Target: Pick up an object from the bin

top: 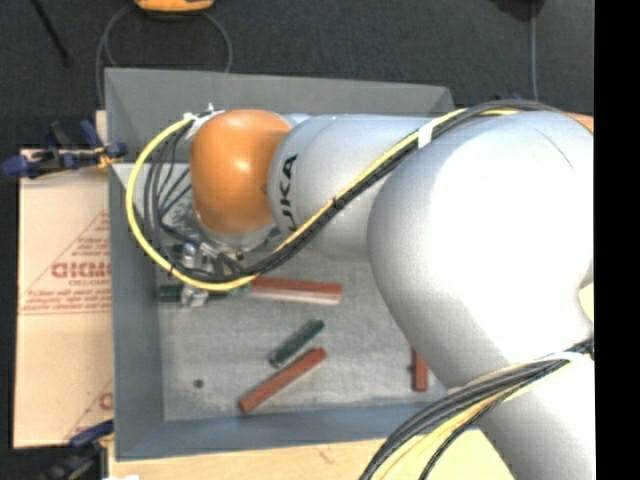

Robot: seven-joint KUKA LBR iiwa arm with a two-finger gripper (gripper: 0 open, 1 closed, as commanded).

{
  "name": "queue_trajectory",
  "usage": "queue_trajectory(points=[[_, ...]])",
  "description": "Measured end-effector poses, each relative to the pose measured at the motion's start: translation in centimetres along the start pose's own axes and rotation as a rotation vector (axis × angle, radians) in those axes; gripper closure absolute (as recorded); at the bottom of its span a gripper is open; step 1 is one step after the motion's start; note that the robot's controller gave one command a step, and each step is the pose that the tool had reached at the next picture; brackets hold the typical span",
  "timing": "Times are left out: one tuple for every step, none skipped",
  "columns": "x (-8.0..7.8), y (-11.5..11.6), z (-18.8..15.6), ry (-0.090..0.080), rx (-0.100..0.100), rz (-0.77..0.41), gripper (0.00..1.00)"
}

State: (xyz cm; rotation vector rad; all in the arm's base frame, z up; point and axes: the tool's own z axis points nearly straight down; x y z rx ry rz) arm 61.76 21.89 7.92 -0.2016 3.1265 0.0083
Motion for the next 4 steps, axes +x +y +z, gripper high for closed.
queue_trajectory(points=[[0.0, 0.0, 0.0, 0.0, 0.0, 0.001, 1.0], [-1.0, -0.7, -10.6, 0.005, 0.003, -0.022, 1.0], [-1.0, -0.7, -10.6, 0.005, 0.003, -0.021, 1.0], [-1.2, -0.5, -15.6, 0.009, 0.006, -0.059, 1.0]])
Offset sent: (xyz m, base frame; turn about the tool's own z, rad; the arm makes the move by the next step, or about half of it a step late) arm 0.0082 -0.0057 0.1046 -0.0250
